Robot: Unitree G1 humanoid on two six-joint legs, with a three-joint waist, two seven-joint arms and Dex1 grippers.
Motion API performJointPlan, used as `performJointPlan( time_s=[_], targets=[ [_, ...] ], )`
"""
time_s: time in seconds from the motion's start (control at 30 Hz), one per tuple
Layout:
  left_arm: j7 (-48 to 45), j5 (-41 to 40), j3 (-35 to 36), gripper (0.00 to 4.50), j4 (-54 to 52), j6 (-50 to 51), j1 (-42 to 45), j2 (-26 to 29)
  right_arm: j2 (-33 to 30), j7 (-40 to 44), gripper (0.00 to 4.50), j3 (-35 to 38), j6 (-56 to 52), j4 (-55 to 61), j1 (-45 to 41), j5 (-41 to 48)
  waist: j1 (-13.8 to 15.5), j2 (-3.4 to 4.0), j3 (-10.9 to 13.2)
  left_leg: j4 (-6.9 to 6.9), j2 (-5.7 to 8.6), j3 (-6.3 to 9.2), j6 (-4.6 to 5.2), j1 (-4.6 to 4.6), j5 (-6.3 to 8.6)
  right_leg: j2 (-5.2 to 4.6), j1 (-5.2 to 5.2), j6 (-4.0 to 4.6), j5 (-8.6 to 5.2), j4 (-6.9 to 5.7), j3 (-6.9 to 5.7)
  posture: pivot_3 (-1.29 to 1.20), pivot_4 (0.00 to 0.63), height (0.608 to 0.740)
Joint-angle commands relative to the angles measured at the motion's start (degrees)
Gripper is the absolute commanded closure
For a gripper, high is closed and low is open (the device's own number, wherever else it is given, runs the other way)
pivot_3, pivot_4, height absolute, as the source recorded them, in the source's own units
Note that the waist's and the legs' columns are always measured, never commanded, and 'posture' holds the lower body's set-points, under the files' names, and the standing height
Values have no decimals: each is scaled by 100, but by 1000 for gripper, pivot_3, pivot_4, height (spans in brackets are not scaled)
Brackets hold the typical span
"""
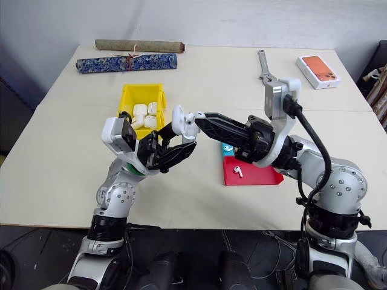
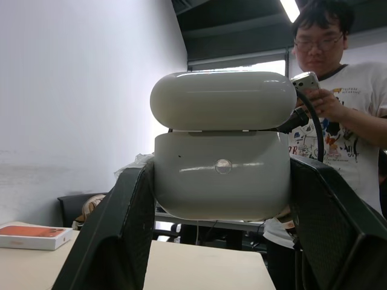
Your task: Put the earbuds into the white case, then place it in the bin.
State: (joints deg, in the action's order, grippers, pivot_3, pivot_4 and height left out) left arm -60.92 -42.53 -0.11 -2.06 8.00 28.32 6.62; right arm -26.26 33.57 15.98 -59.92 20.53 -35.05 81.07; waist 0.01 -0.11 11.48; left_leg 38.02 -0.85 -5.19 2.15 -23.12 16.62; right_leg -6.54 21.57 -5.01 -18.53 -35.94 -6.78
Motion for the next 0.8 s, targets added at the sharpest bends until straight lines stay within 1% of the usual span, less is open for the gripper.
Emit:
performJointPlan(
  time_s=[0.03, 0.47, 0.7, 0.77, 0.8],
  targets=[
    [10, 15, -19, 1705, -184, -81, -23, -70, -93, 5, 4071, -78, 135, 214, -44, 259, 2, 0, 0, 0, 0, 1, 0, 0, 0, 0, 0, 0, 0, 0, 0, 0, 150, 740],
    [22, 80, -24, 1705, -137, -143, -11, -135, -124, 126, 4071, -518, 443, 268, 191, -94, 5, 0, 0, 0, 0, 0, 1, 0, 1, 0, 0, 0, 0, 1, 0, 0, 150, 740],
    [42, 67, 16, 1705, -177, -130, -15, -164, -297, 369, 4071, -751, 674, 359, 424, -709, 0, 0, 0, 0, 0, 0, 3, -1, 2, 0, 0, 0, 0, 2, 0, 0, 150, 740],
    [50, 56, 36, 1705, -195, -116, -8, -161, -441, 455, 3349, -787, 655, 415, 456, -743, 5, 0, 0, 0, 0, 0, 3, 0, 2, 0, 0, 0, 0, 3, 0, 0, 150, 740],
    [51, 53, 44, 1705, -201, -110, -5, -160, -474, 472, 3199, -789, 682, 439, 463, -752, 7, 0, 0, 0, 0, 0, 3, -1, 2, -1, 0, 0, 0, 4, 0, 0, 150, 740]
  ],
)
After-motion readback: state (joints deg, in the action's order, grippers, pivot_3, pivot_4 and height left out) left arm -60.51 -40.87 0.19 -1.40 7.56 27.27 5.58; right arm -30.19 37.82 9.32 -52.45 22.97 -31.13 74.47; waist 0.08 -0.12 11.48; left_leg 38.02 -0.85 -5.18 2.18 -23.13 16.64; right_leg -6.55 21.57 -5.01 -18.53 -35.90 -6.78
